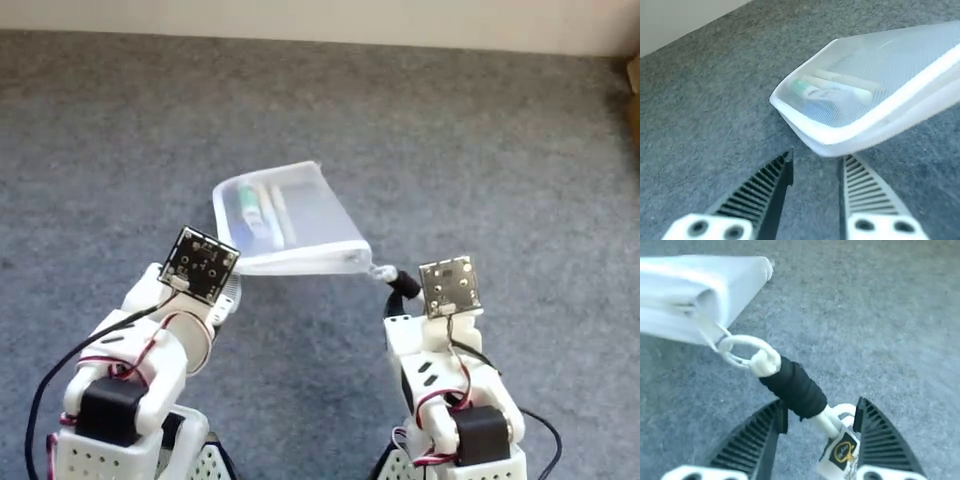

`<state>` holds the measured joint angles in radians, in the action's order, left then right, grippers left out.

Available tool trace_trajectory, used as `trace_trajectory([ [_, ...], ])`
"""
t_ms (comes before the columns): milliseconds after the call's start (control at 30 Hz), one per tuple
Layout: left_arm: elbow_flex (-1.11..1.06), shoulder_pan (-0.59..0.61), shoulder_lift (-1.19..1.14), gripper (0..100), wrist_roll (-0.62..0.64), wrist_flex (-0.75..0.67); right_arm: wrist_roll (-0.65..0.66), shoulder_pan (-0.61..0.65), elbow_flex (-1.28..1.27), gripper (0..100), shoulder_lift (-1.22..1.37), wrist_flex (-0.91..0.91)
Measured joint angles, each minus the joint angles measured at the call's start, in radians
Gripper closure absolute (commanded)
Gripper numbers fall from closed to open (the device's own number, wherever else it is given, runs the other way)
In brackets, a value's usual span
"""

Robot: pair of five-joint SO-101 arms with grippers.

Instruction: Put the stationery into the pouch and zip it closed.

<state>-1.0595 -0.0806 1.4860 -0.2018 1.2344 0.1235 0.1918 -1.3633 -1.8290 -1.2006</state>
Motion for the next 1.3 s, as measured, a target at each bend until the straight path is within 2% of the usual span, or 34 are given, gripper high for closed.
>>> trace_trajectory([
  [167,0.097,0.000,0.009,85,0.000,0.097,0.000,0.000,0.094,79.7,0.092,-0.005],
  [367,0.109,0.006,0.012,85,-0.014,0.107,0.000,-0.002,0.236,79.7,0.318,-0.081],
  [500,0.189,0.000,-0.009,85,-0.020,0.146,0.000,0.000,0.288,79.7,0.365,-0.114],
  [900,0.486,0.005,-0.499,85,-0.012,0.181,0.000,0.000,0.295,79.7,0.370,-0.114],
  [1300,0.514,0.005,-0.597,85,0.026,0.229,-0.003,0.000,0.295,79.5,0.370,-0.114],
])
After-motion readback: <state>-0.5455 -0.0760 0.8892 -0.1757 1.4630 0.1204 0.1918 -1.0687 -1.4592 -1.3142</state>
